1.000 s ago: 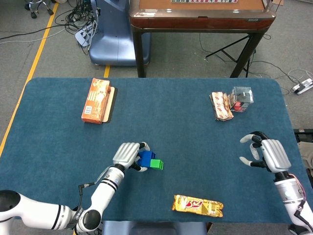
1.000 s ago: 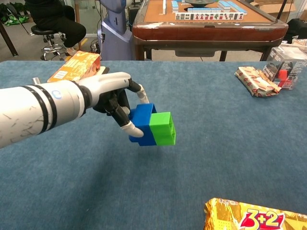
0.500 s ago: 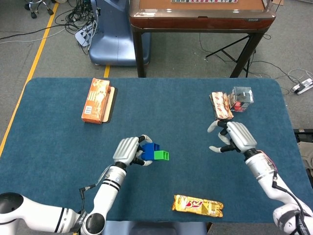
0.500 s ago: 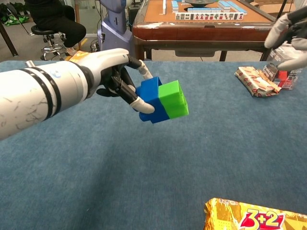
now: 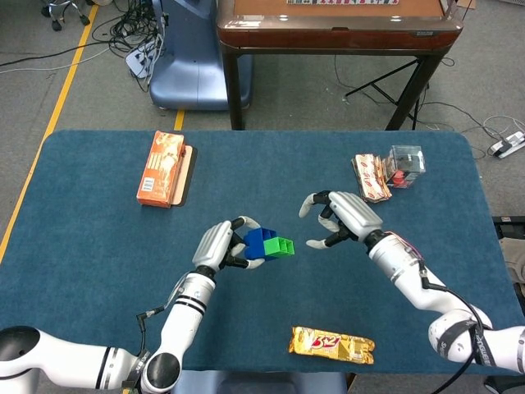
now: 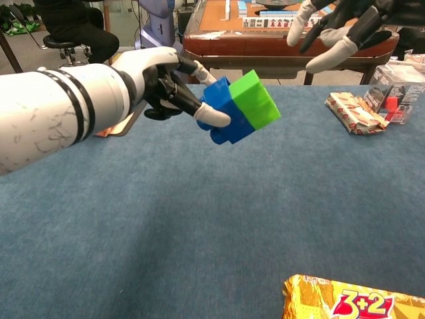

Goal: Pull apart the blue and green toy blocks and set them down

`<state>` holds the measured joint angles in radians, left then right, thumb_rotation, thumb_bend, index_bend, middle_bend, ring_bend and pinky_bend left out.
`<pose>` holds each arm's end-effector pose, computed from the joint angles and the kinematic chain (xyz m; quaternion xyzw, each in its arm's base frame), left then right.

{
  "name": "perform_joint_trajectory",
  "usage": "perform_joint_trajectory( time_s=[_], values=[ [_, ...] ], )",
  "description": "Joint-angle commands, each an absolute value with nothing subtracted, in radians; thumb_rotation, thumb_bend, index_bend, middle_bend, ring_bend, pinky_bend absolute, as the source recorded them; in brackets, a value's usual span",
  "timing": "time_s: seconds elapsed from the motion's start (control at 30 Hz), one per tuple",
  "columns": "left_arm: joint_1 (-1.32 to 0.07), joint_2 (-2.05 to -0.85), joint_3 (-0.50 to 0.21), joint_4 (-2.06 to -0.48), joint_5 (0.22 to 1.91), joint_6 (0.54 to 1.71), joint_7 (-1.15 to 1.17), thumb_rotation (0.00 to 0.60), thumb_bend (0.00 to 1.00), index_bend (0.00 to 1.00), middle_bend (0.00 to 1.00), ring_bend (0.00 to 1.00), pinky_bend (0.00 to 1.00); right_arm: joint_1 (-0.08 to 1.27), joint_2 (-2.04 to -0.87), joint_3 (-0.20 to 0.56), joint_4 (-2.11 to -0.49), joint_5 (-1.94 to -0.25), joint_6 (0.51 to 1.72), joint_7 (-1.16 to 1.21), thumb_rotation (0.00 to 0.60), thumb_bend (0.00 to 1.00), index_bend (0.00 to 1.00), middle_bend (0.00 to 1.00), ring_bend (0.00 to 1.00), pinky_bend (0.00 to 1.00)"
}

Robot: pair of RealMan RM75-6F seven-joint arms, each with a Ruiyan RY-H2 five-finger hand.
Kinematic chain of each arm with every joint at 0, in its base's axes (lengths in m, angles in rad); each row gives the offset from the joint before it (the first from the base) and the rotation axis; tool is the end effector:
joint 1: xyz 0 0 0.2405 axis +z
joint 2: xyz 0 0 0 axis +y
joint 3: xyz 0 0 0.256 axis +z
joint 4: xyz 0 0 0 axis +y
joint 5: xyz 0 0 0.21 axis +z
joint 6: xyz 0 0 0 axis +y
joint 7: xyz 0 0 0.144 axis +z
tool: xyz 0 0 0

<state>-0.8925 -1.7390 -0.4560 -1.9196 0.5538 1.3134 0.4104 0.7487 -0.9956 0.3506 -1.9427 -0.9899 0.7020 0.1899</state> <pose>-0.0082 0.3061 -0.0161 -0.5346 -0.6257 -0.4807 0.3027 -0.0993 -0.3403 0.1153 0.6518 -0.5604 0.4356 0.2671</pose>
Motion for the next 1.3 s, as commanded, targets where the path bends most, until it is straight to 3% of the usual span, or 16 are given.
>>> perform_joint_trajectory(
  time_s=[0.03,0.33,0.7,1.3],
  values=[
    [-0.89,-1.745,-0.463,-1.917,0.556,1.319,0.402,0.6,0.16,0.62,1.0,0.87,0.98,0.823,-0.988,0.349,-1.97,-0.875,0.68,0.12,0.6,0.0,0.46,1.0,1.0,1.0],
    [-0.888,-1.752,-0.478,-1.907,0.541,1.331,0.398,0.6,0.16,0.63,1.0,0.87,0.98,0.932,-0.989,0.322,-1.991,-0.711,0.646,0.066,0.6,0.0,0.47,1.0,1.0,1.0],
    [-0.882,-1.75,-0.483,-1.886,0.526,1.317,0.386,0.6,0.16,0.63,1.0,0.87,0.98,0.982,-1.041,0.269,-1.979,-0.655,0.706,0.005,0.6,0.0,0.47,1.0,1.0,1.0],
    [-0.877,-1.747,-0.476,-1.883,0.533,1.303,0.379,0.6,0.16,0.63,1.0,0.87,0.98,1.011,-1.089,0.243,-1.947,-0.613,0.727,-0.009,0.6,0.0,0.47,1.0,1.0,1.0]
  ],
)
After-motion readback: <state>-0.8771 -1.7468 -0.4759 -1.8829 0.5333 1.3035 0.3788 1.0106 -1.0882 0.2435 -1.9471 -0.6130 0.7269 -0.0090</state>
